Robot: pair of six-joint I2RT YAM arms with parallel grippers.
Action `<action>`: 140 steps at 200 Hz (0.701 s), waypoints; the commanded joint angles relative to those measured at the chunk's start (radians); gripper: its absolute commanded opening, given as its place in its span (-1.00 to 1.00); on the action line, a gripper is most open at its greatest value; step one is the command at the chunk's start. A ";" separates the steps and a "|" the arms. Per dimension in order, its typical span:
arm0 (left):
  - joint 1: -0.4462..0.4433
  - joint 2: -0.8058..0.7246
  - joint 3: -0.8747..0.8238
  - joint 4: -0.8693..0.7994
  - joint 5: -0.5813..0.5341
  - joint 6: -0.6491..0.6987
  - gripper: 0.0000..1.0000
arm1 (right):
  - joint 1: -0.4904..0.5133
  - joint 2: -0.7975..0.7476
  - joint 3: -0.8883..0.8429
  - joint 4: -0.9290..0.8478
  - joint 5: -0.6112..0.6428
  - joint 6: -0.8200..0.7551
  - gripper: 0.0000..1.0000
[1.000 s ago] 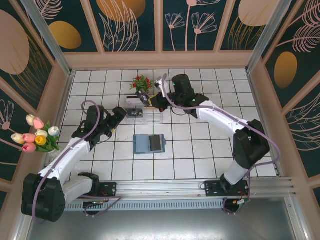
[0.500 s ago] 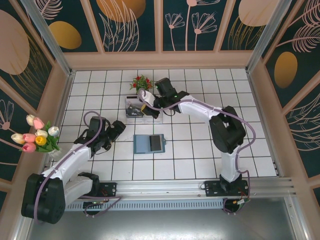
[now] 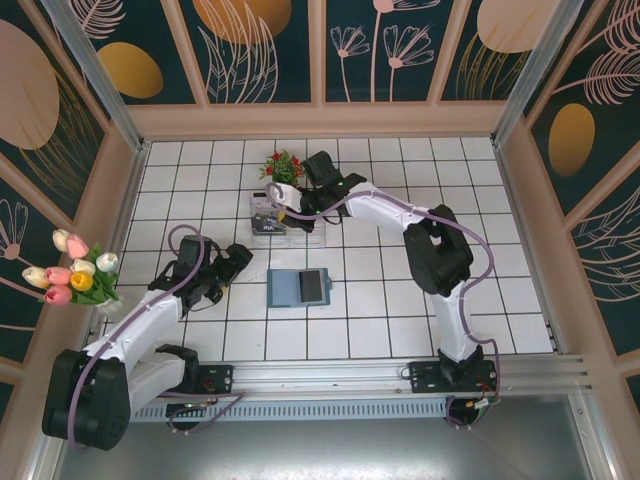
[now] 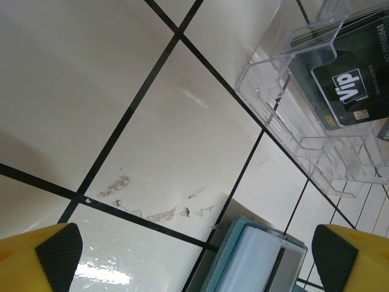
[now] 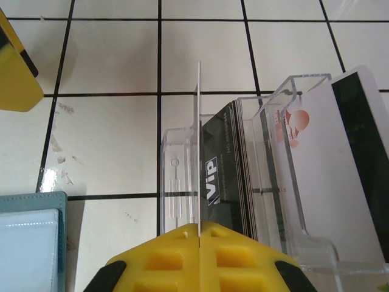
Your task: Take the credit cards out of the card holder
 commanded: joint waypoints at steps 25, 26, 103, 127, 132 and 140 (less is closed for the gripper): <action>0.007 -0.023 -0.043 0.025 0.022 0.003 0.97 | -0.005 0.050 0.072 -0.058 0.025 -0.078 -1.00; 0.007 -0.023 -0.043 0.025 0.022 0.003 0.97 | -0.005 0.051 0.073 -0.058 0.026 -0.077 -1.00; 0.006 -0.020 -0.060 0.038 0.030 0.005 0.97 | -0.010 0.076 0.130 -0.083 0.006 -0.083 -1.00; 0.007 -0.017 -0.064 0.044 0.033 0.007 0.97 | -0.009 0.075 0.142 -0.086 -0.015 -0.077 -1.00; 0.006 -0.016 -0.065 0.045 0.034 0.008 0.97 | -0.009 0.075 0.143 -0.085 -0.016 -0.076 -1.00; 0.006 -0.015 -0.066 0.047 0.035 0.008 0.97 | -0.008 0.076 0.143 -0.084 -0.018 -0.074 -1.00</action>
